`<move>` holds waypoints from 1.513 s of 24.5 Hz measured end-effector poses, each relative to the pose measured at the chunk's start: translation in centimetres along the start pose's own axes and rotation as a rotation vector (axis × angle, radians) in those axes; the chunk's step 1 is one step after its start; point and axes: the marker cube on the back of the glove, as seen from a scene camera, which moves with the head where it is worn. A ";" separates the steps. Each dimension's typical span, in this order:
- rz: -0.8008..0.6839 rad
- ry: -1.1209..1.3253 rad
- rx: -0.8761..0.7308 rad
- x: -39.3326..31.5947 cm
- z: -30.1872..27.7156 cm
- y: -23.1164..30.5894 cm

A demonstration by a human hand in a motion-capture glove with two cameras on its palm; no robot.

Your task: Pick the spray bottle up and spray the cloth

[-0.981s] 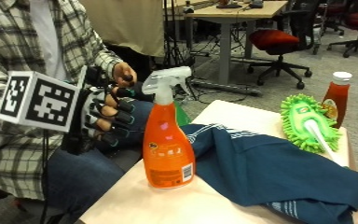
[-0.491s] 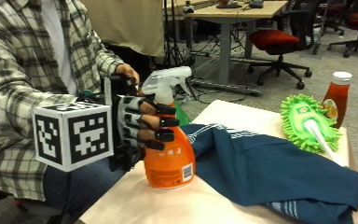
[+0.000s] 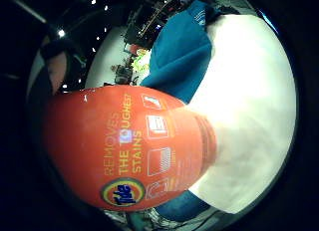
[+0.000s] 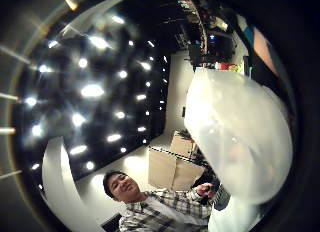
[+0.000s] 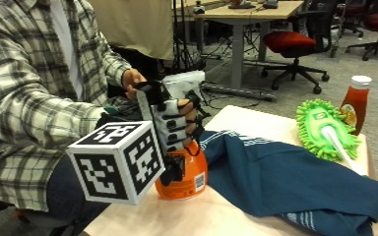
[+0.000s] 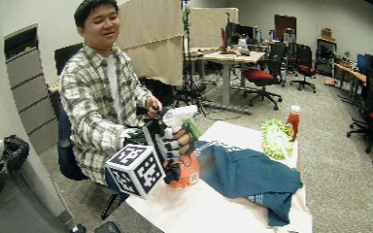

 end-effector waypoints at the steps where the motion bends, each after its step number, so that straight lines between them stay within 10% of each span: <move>1: 0.001 0.018 -0.014 0.0 0.1 -0.1; 37: 0.116 0.181 0.023 -2.9 2.4 -0.3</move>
